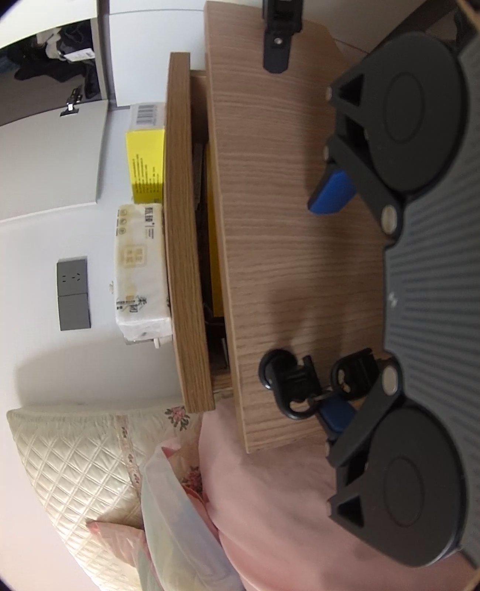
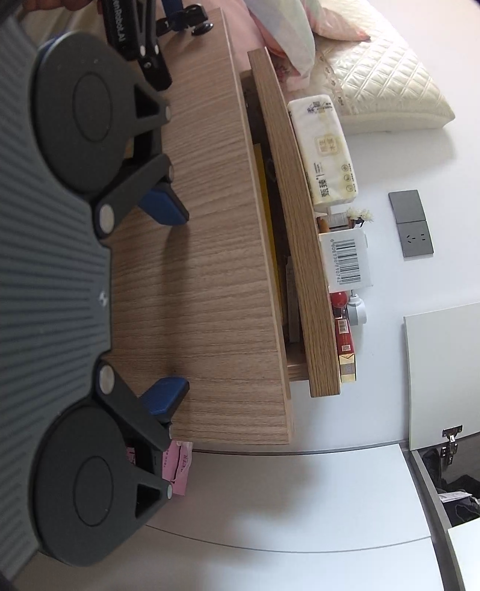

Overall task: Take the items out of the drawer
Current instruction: 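Keep pushing the drawer front with the right tool until it shuts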

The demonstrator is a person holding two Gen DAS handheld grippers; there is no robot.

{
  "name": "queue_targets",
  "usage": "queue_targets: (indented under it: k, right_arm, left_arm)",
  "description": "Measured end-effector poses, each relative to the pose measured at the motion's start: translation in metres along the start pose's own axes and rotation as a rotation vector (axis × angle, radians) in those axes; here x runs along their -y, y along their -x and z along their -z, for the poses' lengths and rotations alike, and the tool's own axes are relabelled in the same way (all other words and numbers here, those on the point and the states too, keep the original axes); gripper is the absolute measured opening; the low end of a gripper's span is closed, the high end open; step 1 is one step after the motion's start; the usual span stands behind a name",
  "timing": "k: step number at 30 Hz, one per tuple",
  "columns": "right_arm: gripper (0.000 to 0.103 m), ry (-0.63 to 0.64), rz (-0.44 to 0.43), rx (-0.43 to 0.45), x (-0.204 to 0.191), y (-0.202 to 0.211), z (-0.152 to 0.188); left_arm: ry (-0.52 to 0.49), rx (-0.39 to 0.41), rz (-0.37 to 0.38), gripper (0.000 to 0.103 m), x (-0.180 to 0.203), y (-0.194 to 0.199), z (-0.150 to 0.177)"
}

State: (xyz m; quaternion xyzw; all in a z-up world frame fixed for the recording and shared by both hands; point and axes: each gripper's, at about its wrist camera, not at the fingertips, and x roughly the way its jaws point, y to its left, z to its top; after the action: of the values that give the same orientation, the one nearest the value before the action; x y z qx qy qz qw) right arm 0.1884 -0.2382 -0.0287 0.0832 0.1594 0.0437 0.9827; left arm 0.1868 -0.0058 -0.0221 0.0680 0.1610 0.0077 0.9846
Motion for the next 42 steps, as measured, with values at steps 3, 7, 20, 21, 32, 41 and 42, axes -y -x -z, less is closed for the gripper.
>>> queue_targets:
  k: [3,7,20,21,32,41,42]
  right_arm:
    - [0.093,0.011,0.002,0.002,-0.001,-0.009,-0.002]
    - [0.093,0.007,-0.004,0.011,0.0,-0.023,-0.005]
    - [0.092,0.025,-0.019,0.011,0.004,-0.062,-0.016]
    - [0.092,0.025,-0.014,0.014,0.006,-0.064,-0.017]
    - [0.092,-0.013,-0.023,0.037,0.027,-0.079,-0.026]
    - [0.094,-0.009,-0.002,0.043,0.022,-0.085,-0.028]
    - [0.094,-0.015,-0.004,0.044,0.023,-0.085,-0.028]
  left_arm:
    - [-0.014,0.003,-0.008,0.103,0.002,-0.01,-0.001]
    - [-0.022,0.004,-0.006,0.103,0.001,-0.024,-0.005]
    - [-0.059,0.013,0.005,0.103,0.0,-0.062,-0.012]
    - [-0.059,0.012,0.006,0.103,0.0,-0.063,-0.013]
    - [0.003,-0.004,0.039,0.103,-0.01,-0.082,-0.025]
    - [0.044,-0.015,0.052,0.103,-0.014,-0.086,-0.03]
    - [0.053,-0.018,0.055,0.103,-0.015,-0.086,-0.031]
